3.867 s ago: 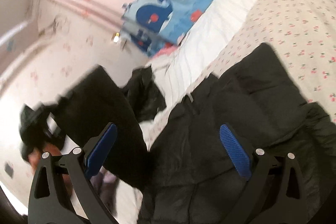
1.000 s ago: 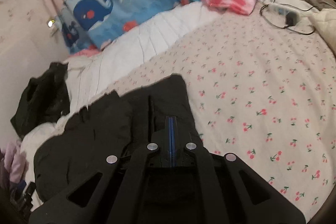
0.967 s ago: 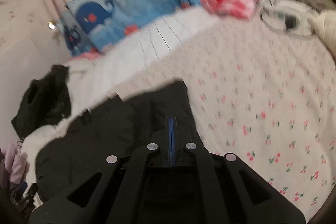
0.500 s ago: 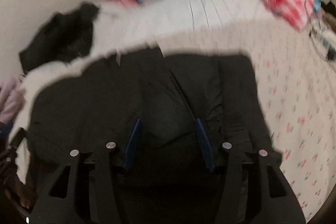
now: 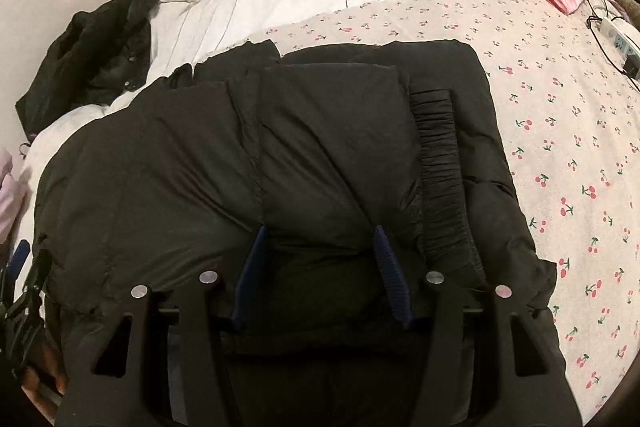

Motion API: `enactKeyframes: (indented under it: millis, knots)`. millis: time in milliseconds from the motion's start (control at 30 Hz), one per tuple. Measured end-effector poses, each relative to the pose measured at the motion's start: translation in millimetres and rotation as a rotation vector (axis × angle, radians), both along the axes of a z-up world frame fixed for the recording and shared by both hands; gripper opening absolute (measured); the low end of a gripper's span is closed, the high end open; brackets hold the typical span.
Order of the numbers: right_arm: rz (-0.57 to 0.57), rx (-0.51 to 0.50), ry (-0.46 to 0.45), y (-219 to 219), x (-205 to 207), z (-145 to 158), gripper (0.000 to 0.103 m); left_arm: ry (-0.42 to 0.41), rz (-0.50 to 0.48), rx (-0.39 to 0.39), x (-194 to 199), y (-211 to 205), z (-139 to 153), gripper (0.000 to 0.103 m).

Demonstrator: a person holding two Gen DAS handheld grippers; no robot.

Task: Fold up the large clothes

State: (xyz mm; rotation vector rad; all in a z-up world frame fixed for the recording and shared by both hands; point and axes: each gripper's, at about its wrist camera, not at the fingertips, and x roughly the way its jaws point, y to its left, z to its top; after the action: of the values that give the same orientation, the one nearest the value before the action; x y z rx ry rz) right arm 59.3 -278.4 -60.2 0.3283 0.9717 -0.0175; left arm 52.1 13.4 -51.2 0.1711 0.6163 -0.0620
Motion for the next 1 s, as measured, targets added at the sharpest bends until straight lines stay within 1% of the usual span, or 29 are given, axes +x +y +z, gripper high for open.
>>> enactKeyframes:
  millis: [100,133,167,200,233,300,333,400,567,667,700,733,767,800,900,1000]
  knots:
    - [-0.02,-0.042,-0.155,2.8,-8.9,27.9,0.053,0.008,-0.007,0.015,2.0,-3.5,-3.5,0.093]
    - [-0.029,-0.067,-0.21,3.6,-14.7,37.5,0.059,0.009,-0.011,0.017,2.0,-4.3,-4.4,0.093]
    - [-0.037,-0.089,-0.245,3.9,-18.7,42.5,0.064,0.008,-0.013,0.021,1.6,-5.3,-5.0,0.093]
    - [-0.042,-0.109,-0.243,3.5,-19.0,41.3,0.074,0.007,-0.017,0.026,1.3,-6.3,-5.8,0.093]
    - [-0.042,-0.124,-0.209,2.9,-14.9,35.7,0.078,0.007,-0.022,0.029,0.9,-7.3,-6.4,0.093]
    - [-0.048,-0.139,-0.065,-1.8,-2.3,7.5,0.078,0.011,-0.027,0.035,1.0,-8.4,-8.3,0.093]
    - [-0.041,-0.131,-0.03,-3.7,1.6,-2.2,0.079,0.017,-0.03,0.034,1.8,-8.5,-9.6,0.093]
    - [-0.035,-0.136,0.002,-5.5,3.7,-13.2,0.079,0.039,-0.036,0.032,4.5,-8.8,-13.5,0.094]
    - [-0.027,-0.155,0.018,-4.8,4.2,-17.7,0.081,0.051,-0.035,0.039,5.4,-10.5,-19.7,0.095]
    - [-0.029,-0.148,0.03,-6.5,13.9,-24.4,0.086,0.059,-0.038,0.048,7.0,-11.9,-22.7,0.096]
    - [-0.034,-0.151,0.035,-9.0,14.5,-27.9,0.091,0.066,-0.041,0.051,8.1,-12.8,-24.4,0.096]
    - [-0.037,-0.141,0.04,-7.4,15.3,-30.0,0.094,0.075,-0.043,0.054,9.4,-13.4,-26.4,0.096]
    - [-0.038,-0.116,0.045,-8.9,19.1,-35.5,0.094,0.085,-0.045,0.053,10.8,-13.7,-28.6,0.096]
    - [-0.04,-0.093,0.042,-12.6,18.9,-39.7,0.095,0.1,-0.049,0.049,12.7,-13.5,-31.4,0.096]
    - [-0.036,-0.096,0.029,-12.9,18.4,-44.4,0.096,0.142,-0.062,0.017,17.5,-10.4,-37.9,0.096]
    - [-0.035,-0.092,0.023,-13.4,17.5,-42.8,0.096,0.181,-0.075,-0.025,23.2,-5.0,-43.3,0.096]
